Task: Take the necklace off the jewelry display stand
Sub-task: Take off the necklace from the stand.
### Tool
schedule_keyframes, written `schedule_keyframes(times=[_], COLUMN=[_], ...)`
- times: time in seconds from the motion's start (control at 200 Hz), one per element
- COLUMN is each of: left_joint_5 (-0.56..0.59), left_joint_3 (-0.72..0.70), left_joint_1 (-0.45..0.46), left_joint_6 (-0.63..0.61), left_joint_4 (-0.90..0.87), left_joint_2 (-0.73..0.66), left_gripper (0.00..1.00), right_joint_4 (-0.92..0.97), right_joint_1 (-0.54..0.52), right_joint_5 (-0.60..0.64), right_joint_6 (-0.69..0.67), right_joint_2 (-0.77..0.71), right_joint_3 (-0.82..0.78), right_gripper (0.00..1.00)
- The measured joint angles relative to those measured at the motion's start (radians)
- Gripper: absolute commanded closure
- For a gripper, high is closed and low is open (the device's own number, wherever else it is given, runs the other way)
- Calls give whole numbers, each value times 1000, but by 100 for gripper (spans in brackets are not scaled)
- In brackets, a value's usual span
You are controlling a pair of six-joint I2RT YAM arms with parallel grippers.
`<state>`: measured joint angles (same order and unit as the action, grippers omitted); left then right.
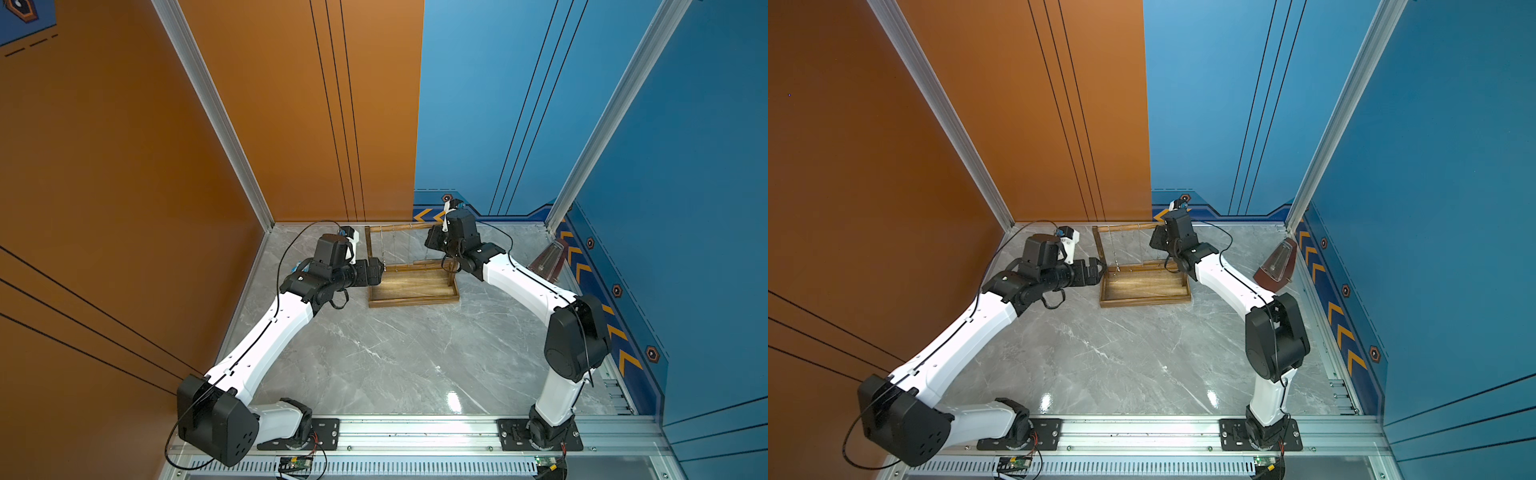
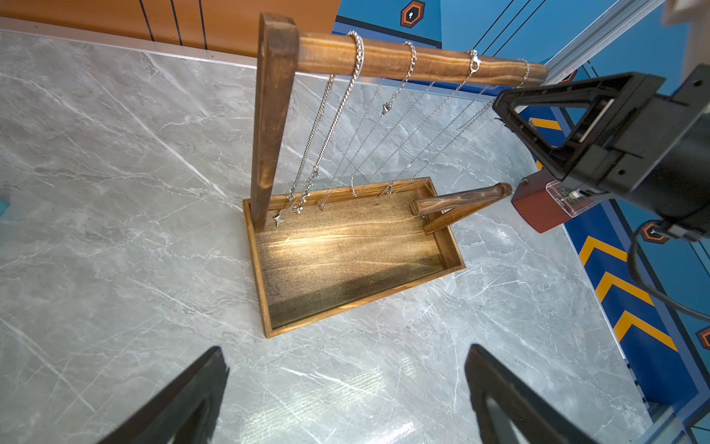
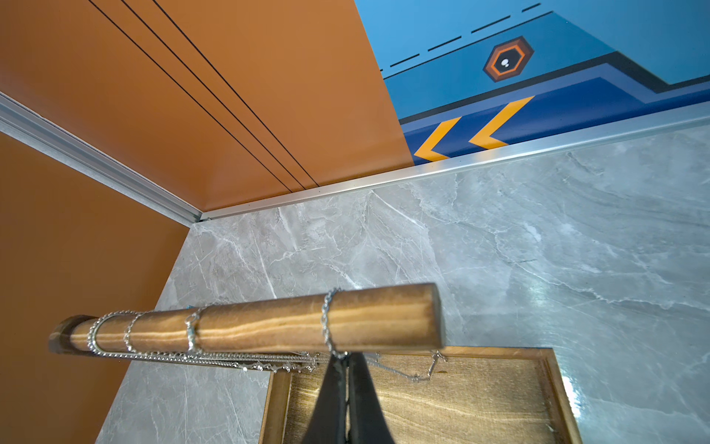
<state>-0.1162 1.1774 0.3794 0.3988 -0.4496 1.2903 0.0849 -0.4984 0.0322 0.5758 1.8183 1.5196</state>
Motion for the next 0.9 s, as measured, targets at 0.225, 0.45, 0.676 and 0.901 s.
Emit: schedule_keyframes(times=[0.225, 0.45, 0.676, 0.901], left_joint_5=[0, 0, -1, -5], left_joint_3=[0, 0, 0, 0], left_joint_1=[-1, -1, -1, -1], left_joint_6=[8, 11, 13, 13], left_joint_4=[0, 0, 0, 0], left_joint_2=[0, 0, 0, 0], left_gripper=[2, 2, 2, 2], right_joint_4=[2, 19, 34, 43], right_joint_1=[3, 11, 27, 51], right_joint_5=[0, 0, -1, -2], right_joint_6=[0, 0, 0, 1], right_joint_2=[-2, -27, -58, -68], right_joint_3=[0, 0, 0, 0], right_gripper=[100, 100, 100, 100])
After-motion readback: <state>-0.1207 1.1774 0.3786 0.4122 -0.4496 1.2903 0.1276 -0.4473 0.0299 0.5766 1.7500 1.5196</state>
